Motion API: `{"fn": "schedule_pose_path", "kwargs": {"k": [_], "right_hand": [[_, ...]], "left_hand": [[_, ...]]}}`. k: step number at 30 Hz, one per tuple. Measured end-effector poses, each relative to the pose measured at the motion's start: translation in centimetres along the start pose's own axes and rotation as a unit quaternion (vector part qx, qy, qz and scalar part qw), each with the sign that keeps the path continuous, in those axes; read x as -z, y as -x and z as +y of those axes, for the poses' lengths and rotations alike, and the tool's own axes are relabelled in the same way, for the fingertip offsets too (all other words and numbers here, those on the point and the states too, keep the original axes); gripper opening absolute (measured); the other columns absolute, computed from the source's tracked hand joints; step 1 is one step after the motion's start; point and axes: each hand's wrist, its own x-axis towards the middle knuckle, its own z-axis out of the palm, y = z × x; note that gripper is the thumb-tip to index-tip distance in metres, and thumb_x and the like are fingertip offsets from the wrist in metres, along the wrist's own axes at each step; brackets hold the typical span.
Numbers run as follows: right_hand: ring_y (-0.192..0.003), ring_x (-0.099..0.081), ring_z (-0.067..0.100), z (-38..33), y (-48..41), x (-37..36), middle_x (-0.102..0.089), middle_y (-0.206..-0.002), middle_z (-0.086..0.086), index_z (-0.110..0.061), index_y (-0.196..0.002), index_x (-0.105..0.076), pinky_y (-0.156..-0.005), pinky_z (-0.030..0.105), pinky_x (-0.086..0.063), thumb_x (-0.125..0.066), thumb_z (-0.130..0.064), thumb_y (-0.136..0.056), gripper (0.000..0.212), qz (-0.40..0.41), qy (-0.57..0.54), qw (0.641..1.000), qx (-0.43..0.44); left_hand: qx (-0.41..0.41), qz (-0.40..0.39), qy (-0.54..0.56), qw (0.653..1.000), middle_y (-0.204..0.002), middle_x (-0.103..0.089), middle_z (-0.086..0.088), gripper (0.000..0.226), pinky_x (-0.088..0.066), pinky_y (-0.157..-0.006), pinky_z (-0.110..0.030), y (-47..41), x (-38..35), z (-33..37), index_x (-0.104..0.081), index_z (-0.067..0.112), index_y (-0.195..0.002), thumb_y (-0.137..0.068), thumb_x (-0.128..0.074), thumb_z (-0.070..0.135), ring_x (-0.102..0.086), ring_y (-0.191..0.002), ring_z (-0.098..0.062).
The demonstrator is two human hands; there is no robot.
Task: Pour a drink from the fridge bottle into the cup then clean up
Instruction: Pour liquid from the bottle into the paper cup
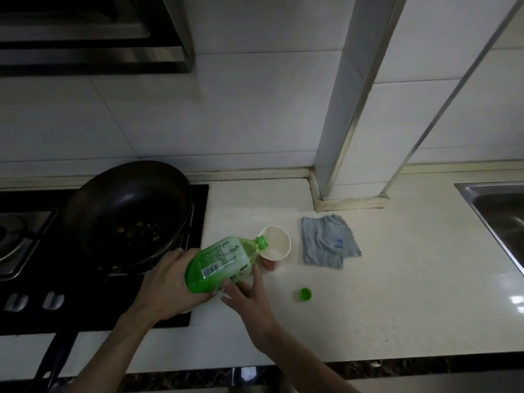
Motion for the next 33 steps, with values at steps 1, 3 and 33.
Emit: {"fn": "schedule_pose_path", "kwargs": {"k": [1, 3, 33], "right_hand": [[-0.114, -0.065, 0.018, 0.0, -0.2, -0.2, -0.068, -0.123, 0.002, -0.046, -0.131, -0.036, -0.095, 0.037, -0.054, -0.067, -0.016, -0.092, 0.058, 0.001, -0.002, 1.0, -0.005], [-0.115, -0.064, 0.017, -0.1, -0.5, -0.4, -0.067, -0.125, 0.001, -0.046, -0.13, -0.038, -0.096, 0.039, -0.054, -0.068, -0.018, -0.092, 0.056, 0.001, -0.006, 1.0, -0.011], [-0.114, -0.065, 0.015, 0.3, -2.1, -0.6, -0.067, -0.125, -0.001, -0.035, -0.129, -0.042, -0.09, 0.036, -0.056, -0.069, -0.016, -0.091, 0.05, 0.003, -0.019, 0.999, -0.032]], "left_hand": [[-0.001, 0.001, -0.013, 1.0, -0.089, -0.049, 0.019, 0.075, -0.036, -0.058, -0.02, -0.1, 0.2, 0.0, -0.055, 0.039, -0.116, -0.051, -0.076, 0.068, -0.049, -0.085, -0.003], [0.001, -0.003, -0.026, 1.0, -0.091, -0.05, 0.018, 0.077, -0.037, -0.058, -0.022, -0.4, 0.6, 0.1, -0.055, 0.038, -0.118, -0.05, -0.074, 0.07, -0.049, -0.085, -0.003], [0.018, -0.028, -0.064, 0.997, -0.089, -0.052, 0.015, 0.078, -0.034, -0.054, -0.017, -1.3, 1.2, -0.1, -0.057, 0.036, -0.119, -0.051, -0.073, 0.072, -0.051, -0.082, -0.004]]}}
